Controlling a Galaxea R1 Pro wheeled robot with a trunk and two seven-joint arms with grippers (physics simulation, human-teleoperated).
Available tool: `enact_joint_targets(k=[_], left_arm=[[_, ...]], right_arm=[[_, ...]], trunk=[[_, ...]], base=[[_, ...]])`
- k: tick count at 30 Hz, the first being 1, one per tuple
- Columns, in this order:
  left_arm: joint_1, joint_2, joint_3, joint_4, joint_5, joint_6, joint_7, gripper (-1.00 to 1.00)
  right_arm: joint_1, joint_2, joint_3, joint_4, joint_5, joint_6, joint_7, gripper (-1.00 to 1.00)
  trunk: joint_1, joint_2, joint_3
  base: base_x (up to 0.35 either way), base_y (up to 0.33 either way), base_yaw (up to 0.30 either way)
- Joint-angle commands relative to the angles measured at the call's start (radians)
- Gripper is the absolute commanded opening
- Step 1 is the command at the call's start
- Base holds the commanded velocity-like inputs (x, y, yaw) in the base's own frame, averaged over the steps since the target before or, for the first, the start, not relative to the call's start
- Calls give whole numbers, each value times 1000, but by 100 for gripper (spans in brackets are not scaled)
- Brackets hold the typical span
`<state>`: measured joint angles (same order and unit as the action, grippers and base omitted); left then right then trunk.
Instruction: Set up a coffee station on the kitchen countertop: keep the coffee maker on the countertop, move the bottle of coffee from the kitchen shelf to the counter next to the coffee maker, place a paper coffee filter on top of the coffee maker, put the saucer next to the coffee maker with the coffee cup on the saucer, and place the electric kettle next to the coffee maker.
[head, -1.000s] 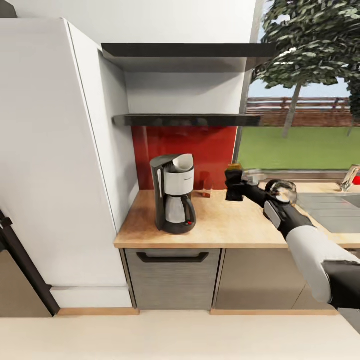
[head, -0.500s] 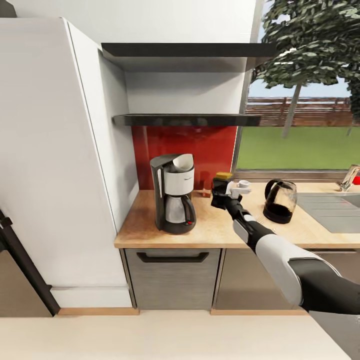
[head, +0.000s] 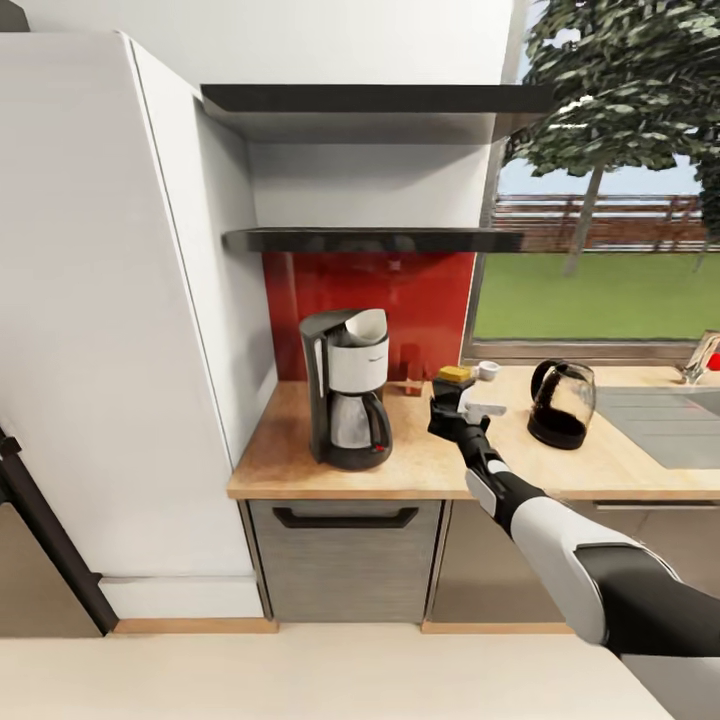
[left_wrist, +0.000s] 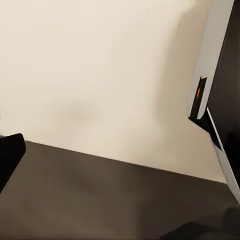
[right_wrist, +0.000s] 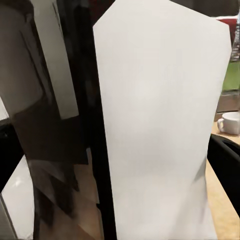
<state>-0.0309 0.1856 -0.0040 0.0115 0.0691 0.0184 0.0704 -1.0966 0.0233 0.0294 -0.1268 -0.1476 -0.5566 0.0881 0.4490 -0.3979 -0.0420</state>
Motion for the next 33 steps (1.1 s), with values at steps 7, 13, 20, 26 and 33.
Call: enact_joint_targets(k=[7,13,20,26,33], left_arm=[[-1,-1,3,4,9,3,1,100],[-1,-2,1,4,8,3,1,100],[-1,-2,1,5,8,3,0,100],[-1,-2,1,5,8,3,0,100],[-1,-2,-1,5,8,3,0,100]], right_arm=[[28,-2,3,1,-10,-47,8,-100],[41,-3,3,1,-10,-49,9,-100],[68,-5,3,1,-10,-51,8,-100],[78,-5,3,2,-10,-51,9,-100],[93,-6,3,1,-10,-51,9,-100]], trunk=[[1,-2,-2],[1,-2,-2],[1,-2,-2],[1,-2,-2],[1,-2,-2]], base=[[235,0,0],[38,1,0],[253,135,0],[238,41,0],[263,1,0]])
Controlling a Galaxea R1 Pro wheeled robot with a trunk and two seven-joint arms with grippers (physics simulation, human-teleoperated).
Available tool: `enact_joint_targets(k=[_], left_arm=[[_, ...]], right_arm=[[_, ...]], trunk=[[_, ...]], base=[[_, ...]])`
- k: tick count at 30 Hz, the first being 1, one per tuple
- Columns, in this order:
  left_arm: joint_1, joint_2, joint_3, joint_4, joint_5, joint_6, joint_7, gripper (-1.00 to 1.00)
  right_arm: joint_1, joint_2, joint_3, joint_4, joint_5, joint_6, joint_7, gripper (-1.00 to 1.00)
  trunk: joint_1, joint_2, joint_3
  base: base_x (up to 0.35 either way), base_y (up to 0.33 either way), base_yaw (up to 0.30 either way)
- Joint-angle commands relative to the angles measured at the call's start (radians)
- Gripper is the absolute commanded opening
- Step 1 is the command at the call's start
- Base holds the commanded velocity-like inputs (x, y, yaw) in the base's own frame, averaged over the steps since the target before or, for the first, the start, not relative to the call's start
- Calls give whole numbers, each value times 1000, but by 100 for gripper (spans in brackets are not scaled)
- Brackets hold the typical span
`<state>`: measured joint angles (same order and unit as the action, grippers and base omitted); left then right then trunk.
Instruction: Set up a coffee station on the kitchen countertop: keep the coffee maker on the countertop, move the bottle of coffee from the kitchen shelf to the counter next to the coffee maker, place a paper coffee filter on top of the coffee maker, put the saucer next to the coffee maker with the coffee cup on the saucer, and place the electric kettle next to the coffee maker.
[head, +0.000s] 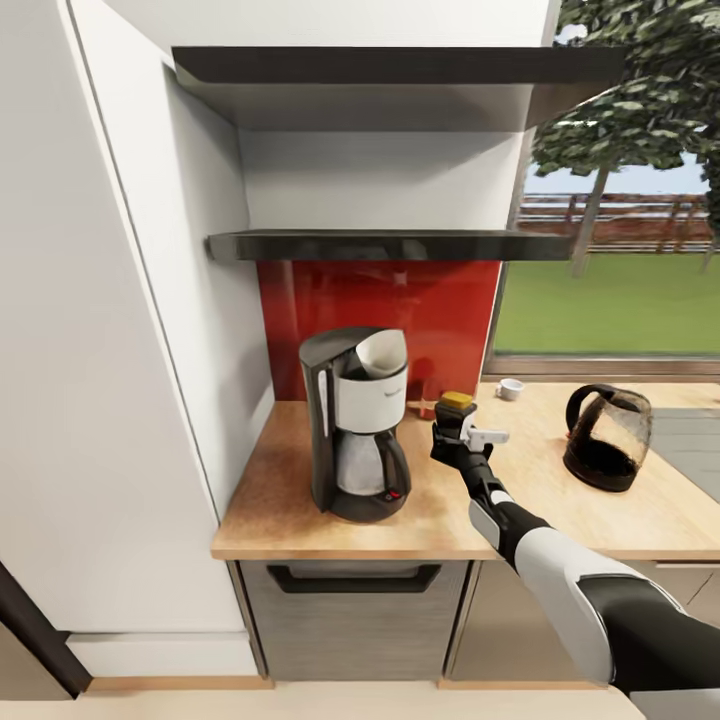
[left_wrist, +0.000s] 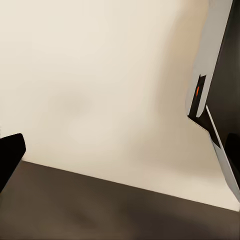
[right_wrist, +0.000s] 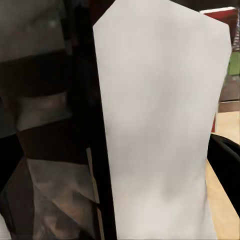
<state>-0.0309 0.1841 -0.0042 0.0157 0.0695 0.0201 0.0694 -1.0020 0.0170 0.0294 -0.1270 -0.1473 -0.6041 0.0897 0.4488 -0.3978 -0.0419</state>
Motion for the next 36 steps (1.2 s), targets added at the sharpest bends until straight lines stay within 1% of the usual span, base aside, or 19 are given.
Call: enact_joint_targets(k=[1,6,7,8,9,10,13,14,16,24,31,36], left_arm=[[-1,0,-1,1,7,1,1,100],[-1,-1,1,1,7,1,2,100],[-1,-1,2,1,6,1,2,100],[-1,-1,2,2,6,1,2,100],[-1,-1,2,2,6,1,2,100],[-1,-2,3,3,6,1,1,100],[-1,-2,3,3,7,1,1,100],[-1,-1,3,3,7,1,1,100],[-1,-1,3,3,7,1,1,100],[-1,-2,4,3,7,1,1,100],[-1,-1,5,3,7,1,1,100],[-1,-1,6,3,7,2,1,100]], right_arm=[[0,0,3,1,-11,-3,7,-100],[9,-8,4,0,-11,-2,13,-100],[10,-13,4,0,-11,-2,14,-100],[11,-26,4,0,-10,-2,18,-100],[11,-32,5,-1,-10,-2,24,-100],[11,-41,6,0,-9,-2,55,-100],[11,-48,6,-2,-10,-2,110,-100],[11,-56,6,-4,-10,-2,130,-100],[11,-61,7,-6,-10,-2,138,-100],[11,-63,14,-3,-9,-2,143,-100],[12,-57,15,1,-6,-2,143,-100],[20,-58,15,3,-6,-2,143,-100]], trunk=[[1,-2,-2],[1,-2,-2],[1,-2,-2],[1,-2,-2],[1,-2,-2],[1,-2,-2],[1,-2,-2],[1,-2,-2],[1,-2,-2],[1,-2,-2],[1,-2,-2],[1,-2,-2]], base=[[313,0,0],[146,0,0],[30,0,0],[12,0,0],[8,0,0],[3,0,0],[22,0,0],[138,0,0],[180,0,0],[54,0,0],[234,8,0],[60,1,0]])
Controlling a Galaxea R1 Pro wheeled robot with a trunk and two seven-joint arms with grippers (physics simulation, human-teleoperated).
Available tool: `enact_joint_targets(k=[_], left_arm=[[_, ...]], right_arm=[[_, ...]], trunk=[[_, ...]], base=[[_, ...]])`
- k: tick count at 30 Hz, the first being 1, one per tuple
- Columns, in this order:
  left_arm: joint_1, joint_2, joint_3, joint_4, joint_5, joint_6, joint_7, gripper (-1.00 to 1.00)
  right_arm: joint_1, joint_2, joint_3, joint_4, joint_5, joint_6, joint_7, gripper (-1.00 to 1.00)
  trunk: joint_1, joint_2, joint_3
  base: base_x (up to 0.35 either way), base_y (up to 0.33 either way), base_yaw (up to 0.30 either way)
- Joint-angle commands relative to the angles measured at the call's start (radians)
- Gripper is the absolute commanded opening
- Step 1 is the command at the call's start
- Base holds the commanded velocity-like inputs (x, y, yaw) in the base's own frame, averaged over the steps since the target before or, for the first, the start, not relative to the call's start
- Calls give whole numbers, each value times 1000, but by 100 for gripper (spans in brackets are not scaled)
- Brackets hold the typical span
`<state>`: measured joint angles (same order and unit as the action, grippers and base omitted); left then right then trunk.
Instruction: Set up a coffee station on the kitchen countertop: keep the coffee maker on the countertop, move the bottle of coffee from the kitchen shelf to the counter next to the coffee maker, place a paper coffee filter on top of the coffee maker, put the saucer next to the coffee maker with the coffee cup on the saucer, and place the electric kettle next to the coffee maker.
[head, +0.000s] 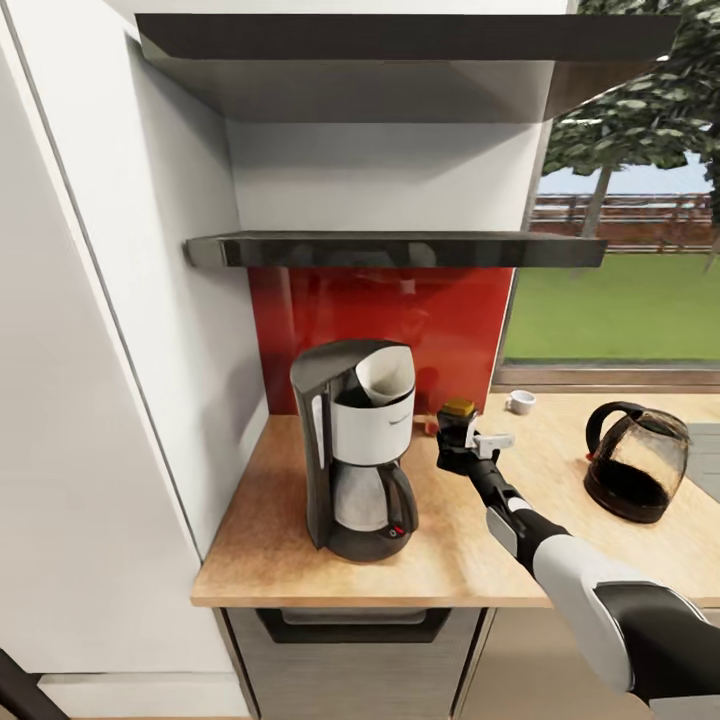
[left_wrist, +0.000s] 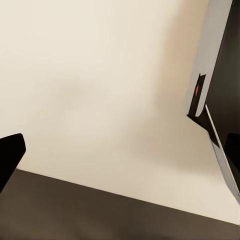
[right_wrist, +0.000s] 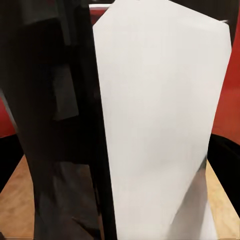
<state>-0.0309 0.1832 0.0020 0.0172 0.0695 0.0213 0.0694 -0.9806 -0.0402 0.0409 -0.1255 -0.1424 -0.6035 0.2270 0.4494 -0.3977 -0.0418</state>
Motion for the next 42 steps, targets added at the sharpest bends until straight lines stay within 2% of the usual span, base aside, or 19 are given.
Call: enact_joint_targets(k=[1,21,33,42], left_arm=[[-1,1,0,1,7,1,1,100],[-1,-1,0,1,7,1,1,100],[-1,-1,0,1,7,1,1,100],[-1,-1,0,1,7,1,1,100]], right_arm=[[3,0,4,26,-12,-2,6,-100],[28,0,3,43,-14,-2,5,-100],[78,-7,1,44,-16,-13,-1,-100],[90,-7,1,44,-17,-13,-1,-100]], trunk=[[1,-2,-2],[1,-2,-2],[1,-2,-2],[1,-2,-2]], base=[[157,132,0],[140,104,0],[10,2,0],[0,0,0]])
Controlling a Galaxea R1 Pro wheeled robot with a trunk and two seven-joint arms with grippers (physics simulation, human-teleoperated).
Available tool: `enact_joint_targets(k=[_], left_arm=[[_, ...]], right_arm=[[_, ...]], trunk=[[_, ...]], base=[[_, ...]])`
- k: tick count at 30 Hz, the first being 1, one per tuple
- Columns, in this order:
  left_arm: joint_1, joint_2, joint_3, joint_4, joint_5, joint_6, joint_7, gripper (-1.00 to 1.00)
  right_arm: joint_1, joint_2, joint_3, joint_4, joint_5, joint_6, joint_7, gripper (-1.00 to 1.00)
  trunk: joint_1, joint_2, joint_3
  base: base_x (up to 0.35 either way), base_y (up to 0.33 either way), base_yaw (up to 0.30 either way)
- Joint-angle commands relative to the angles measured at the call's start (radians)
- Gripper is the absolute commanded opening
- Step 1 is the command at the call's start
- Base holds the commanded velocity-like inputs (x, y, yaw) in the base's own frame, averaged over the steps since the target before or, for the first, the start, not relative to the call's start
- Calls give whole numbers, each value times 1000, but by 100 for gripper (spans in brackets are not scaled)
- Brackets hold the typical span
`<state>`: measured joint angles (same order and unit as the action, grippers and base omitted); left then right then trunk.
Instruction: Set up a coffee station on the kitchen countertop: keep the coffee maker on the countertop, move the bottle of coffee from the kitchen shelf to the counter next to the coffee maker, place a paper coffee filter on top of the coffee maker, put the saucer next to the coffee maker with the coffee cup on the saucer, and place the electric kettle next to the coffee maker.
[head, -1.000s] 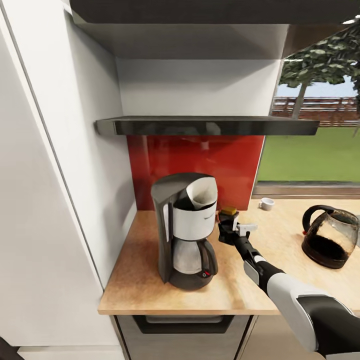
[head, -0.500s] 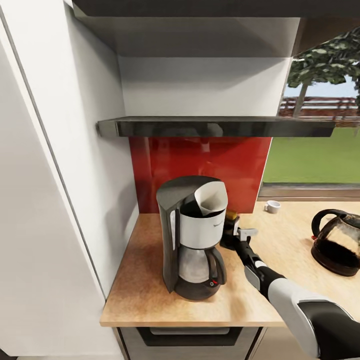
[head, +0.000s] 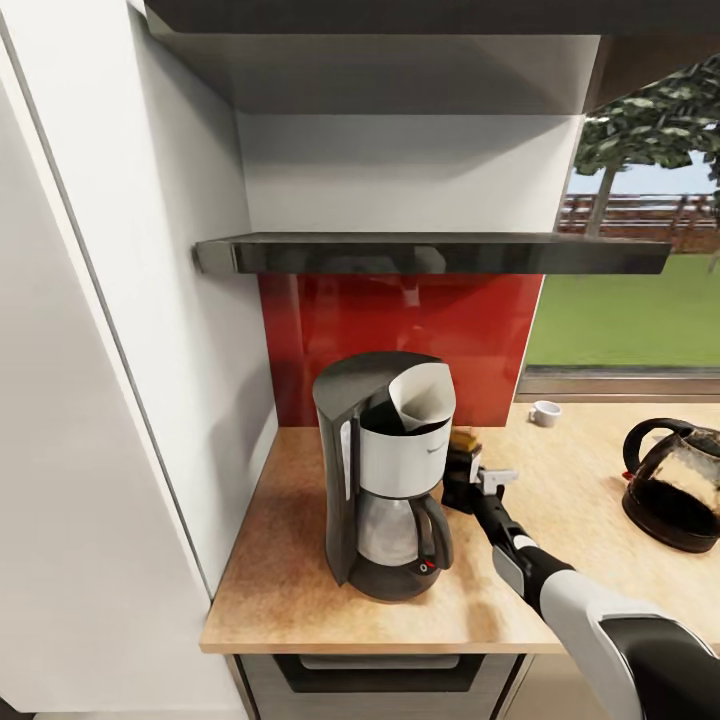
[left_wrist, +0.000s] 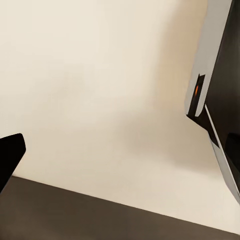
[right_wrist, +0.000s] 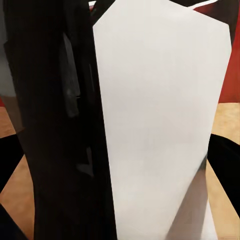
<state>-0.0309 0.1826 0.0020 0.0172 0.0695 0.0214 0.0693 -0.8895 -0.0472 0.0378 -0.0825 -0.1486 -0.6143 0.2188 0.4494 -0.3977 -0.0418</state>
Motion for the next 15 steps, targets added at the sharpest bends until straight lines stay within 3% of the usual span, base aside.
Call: enact_joint_targets(k=[1,15], left_arm=[[-1,0,0,1,7,1,1,100],[-1,0,0,1,7,0,2,100]], right_arm=[[-1,0,4,1,-11,-2,7,100],[4,0,4,0,-11,-2,7,100]], trunk=[[1,-2,-2],[1,-2,-2]], base=[[0,0,0],[0,0,0]])
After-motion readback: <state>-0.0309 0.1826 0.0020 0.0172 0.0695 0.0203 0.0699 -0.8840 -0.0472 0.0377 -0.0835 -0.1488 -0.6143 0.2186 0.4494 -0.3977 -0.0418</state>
